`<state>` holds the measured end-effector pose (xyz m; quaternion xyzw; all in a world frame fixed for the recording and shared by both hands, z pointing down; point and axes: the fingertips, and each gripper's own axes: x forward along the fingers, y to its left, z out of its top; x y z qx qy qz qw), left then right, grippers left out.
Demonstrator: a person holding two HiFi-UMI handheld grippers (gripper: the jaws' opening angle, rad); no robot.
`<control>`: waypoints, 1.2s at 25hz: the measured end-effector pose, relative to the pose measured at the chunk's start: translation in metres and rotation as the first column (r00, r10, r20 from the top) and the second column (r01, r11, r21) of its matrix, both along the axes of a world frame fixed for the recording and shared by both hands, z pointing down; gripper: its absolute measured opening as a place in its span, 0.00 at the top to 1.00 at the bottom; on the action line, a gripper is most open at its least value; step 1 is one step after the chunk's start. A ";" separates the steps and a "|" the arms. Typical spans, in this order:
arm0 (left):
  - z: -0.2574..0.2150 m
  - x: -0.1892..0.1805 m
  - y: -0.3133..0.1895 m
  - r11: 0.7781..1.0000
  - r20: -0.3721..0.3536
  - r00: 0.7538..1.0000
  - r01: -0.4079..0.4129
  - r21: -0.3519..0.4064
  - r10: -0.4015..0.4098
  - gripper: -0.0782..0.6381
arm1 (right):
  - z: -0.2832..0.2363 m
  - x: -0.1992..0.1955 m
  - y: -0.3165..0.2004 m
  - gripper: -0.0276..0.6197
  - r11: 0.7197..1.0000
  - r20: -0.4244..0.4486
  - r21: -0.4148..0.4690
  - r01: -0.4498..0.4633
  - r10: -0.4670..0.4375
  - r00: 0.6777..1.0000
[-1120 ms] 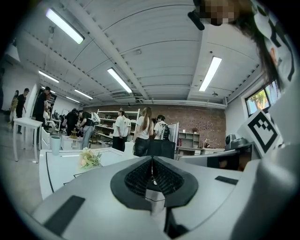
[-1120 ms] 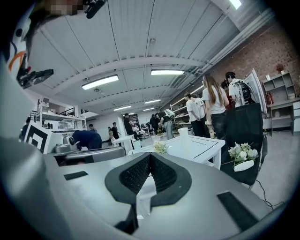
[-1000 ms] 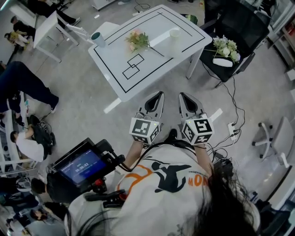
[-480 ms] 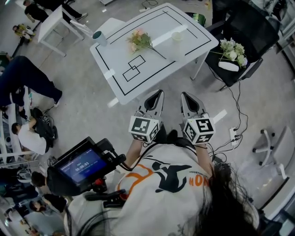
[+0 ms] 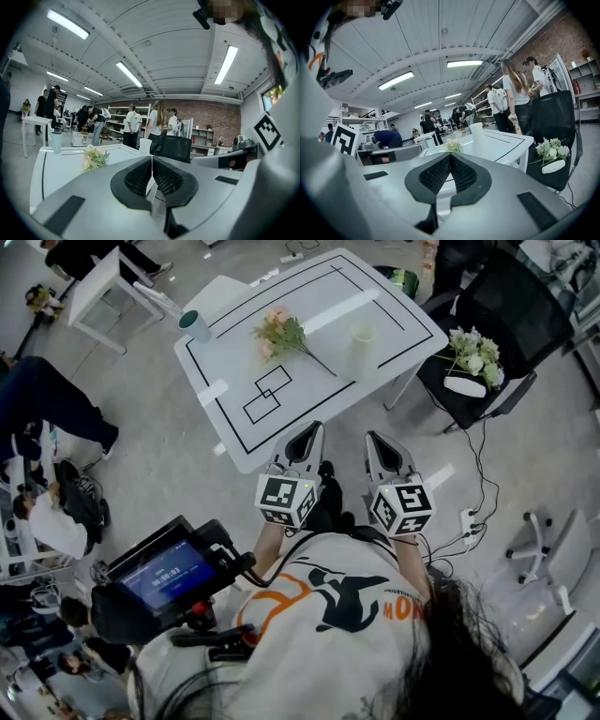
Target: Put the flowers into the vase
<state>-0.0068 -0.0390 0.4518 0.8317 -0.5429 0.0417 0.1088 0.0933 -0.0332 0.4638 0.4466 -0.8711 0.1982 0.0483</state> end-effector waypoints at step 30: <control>0.029 -0.100 -0.158 0.999 0.013 1.000 0.026 -0.046 -0.025 0.87 | 0.059 -0.149 -0.178 0.94 0.973 -0.193 -0.095 0.210 -0.225 0.955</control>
